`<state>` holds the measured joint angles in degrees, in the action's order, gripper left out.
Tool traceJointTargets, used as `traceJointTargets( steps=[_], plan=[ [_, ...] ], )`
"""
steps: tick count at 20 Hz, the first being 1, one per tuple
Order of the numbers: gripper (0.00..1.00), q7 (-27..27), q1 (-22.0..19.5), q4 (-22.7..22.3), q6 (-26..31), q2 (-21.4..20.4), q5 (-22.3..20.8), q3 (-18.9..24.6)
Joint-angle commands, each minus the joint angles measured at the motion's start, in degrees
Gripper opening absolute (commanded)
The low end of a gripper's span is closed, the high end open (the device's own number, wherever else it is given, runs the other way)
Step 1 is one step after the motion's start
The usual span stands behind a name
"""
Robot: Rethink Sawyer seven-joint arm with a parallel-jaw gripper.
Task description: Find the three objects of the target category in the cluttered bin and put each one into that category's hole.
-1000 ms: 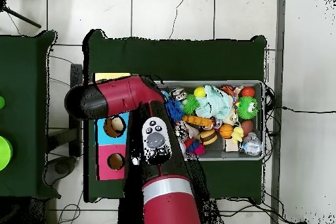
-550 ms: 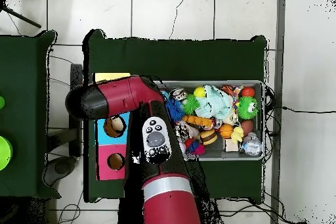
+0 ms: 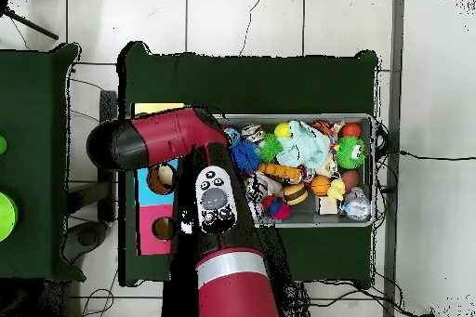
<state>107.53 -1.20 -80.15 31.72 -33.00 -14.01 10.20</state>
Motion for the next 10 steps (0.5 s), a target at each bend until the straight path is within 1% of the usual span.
traceJointTargets(
  steps=[1, 4, 8, 10],
  plan=[
    [0.00, 6.2, 2.6, 0.9, -4.9, 9.2, -3.1, -1.1],
    [0.00, 7.4, 4.2, 2.9, -7.1, 11.2, -3.8, -3.3],
    [0.00, 6.5, 4.8, 4.6, -7.0, 12.5, -3.2, -4.4],
    [0.00, 6.6, 5.3, 5.8, -8.3, 13.8, -3.3, -5.5]
  ],
)
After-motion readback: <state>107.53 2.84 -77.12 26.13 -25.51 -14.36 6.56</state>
